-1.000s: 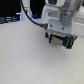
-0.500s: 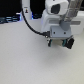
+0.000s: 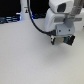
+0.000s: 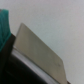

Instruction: Open the kcup holder, insert the kcup into the holder, and close the kcup holder

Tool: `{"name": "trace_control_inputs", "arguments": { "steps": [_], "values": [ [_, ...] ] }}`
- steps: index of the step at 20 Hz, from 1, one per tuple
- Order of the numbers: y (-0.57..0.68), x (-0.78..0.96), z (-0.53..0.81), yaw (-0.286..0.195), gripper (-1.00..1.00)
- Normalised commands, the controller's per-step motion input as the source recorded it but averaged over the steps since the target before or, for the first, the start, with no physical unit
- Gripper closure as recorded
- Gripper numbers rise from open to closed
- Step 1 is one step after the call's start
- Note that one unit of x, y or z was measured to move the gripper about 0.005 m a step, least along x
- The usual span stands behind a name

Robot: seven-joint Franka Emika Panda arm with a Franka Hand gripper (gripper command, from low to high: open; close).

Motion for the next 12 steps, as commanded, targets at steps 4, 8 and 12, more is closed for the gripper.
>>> {"name": "trace_control_inputs", "arguments": {
  "steps": [4,8,12],
  "values": [
    [0.56,-0.49,0.13,0.079,-1.00],
    [0.57,-0.57,0.04,0.081,-1.00],
    [0.57,-0.78,0.01,0.042,-1.00]
  ]
}}
